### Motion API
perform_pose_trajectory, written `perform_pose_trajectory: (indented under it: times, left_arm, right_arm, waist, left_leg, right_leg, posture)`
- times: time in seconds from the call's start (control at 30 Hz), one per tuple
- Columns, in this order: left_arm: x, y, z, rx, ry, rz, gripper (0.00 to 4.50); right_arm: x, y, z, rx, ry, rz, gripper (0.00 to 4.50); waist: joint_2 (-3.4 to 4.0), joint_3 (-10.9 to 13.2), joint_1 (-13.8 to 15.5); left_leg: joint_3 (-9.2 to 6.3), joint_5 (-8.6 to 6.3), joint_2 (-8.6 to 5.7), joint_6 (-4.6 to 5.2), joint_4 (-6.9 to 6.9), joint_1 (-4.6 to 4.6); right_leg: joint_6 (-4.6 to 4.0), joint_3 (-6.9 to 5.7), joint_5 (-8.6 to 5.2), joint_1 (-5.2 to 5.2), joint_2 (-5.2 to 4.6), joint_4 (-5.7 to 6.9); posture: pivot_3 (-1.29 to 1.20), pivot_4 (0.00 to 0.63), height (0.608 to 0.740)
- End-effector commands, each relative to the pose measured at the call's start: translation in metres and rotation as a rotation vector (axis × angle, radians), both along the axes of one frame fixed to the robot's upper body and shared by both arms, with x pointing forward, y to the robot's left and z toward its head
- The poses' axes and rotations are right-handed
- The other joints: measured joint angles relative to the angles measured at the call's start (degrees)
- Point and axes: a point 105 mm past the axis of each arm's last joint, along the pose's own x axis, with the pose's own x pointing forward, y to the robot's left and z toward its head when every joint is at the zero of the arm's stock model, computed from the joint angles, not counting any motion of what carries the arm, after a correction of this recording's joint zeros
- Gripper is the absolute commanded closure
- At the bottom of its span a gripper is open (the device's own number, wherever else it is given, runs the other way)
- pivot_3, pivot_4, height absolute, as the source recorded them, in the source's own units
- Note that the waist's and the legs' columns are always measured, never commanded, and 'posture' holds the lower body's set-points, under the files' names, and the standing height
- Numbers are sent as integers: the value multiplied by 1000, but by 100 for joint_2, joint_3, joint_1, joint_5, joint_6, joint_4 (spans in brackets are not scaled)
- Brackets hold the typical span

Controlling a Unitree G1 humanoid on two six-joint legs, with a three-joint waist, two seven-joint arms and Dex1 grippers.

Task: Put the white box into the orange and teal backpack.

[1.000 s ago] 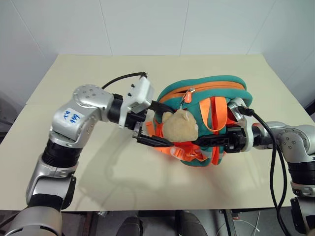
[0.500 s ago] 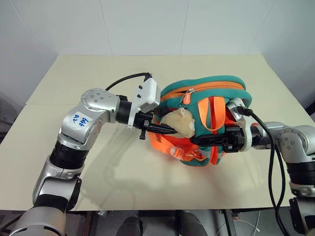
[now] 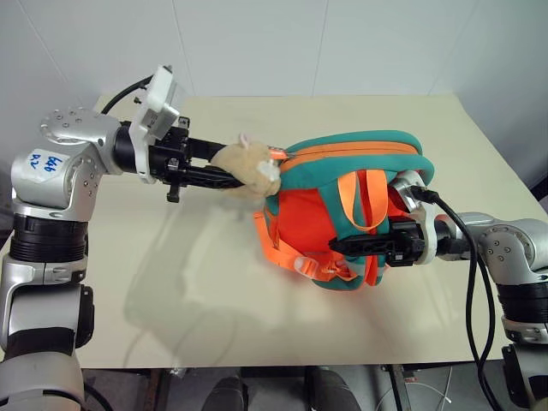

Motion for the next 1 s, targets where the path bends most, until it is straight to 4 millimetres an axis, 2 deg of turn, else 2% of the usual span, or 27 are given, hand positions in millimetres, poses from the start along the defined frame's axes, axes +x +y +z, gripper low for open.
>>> perform_pose_trajectory:
  times: [0.03,0.13,0.3,0.37,0.5,0.6,0.73,0.83,0.9,1.0]
  left_arm:
    - [23,24,-21,18,28,138,3152]
    - [37,32,-51,48,83,199,3152]
    - [51,31,-99,66,150,255,3152]
    - [54,29,-109,50,170,266,3152]
    - [56,19,-144,49,221,283,3152]
    - [56,11,-156,34,215,289,3152]
    - [39,6,-151,23,168,218,3152]
    - [23,17,-136,22,119,201,3152]
    - [12,24,-128,25,97,198,3153]
    - [-7,26,-114,11,64,177,2263]
  right_arm:
    - [-4,-1,2,9,-9,1,3872]
    - [-5,-1,2,15,-9,-8,3872]
    - [-8,-2,2,24,-8,-22,3872]
    - [-9,-1,1,26,-8,-23,3872]
    - [-10,1,-1,23,-26,-28,3872]
    - [-7,4,0,30,-49,-37,3872]
    - [-3,9,-5,-9,-162,-61,3872]
    - [-3,9,-5,-36,-272,-75,3872]
    - [-2,6,-2,-37,-314,-100,3253]
    - [0,1,10,-10,-371,-133,2325]
  waist:
    - [0,0,2]
    - [0,0,5]
    - [-1,0,17]
    - [-1,-1,8]
    - [-3,-2,13]
    - [-6,-4,14]
    - [-9,-6,6]
    - [-9,-6,-10]
    - [-9,-6,-15]
    - [-9,-5,6]
  left_leg:
    - [0,0,0,0,0,0]
    - [0,0,0,1,0,1]
    - [0,-1,-1,1,2,-1]
    - [1,-1,-1,1,2,-1]
    - [1,-1,-1,2,3,0]
    - [3,-1,-1,2,6,1]
    - [2,-1,-1,2,5,3]
    - [3,-1,2,2,2,3]
    - [3,-1,2,2,-1,2]
    - [3,-1,1,2,0,2]
  right_leg:
    - [0,0,0,0,0,1]
    - [0,0,0,0,0,2]
    - [0,0,0,0,-2,3]
    - [0,0,0,-1,-3,4]
    - [0,0,0,-1,-2,6]
    - [0,1,1,0,-4,11]
    - [-1,1,1,-1,-4,16]
    - [-1,2,1,-5,-3,15]
    - [-2,2,0,-8,-3,14]
    - [-2,2,0,-6,-6,13]
  posture:
    - [0,150,740]
    - [0,150,740]
    - [0,150,740]
    - [0,150,740]
    - [0,150,740]
    - [0,150,740]
    - [0,150,740]
    - [0,150,740]
    - [0,150,740]
    - [0,150,740]
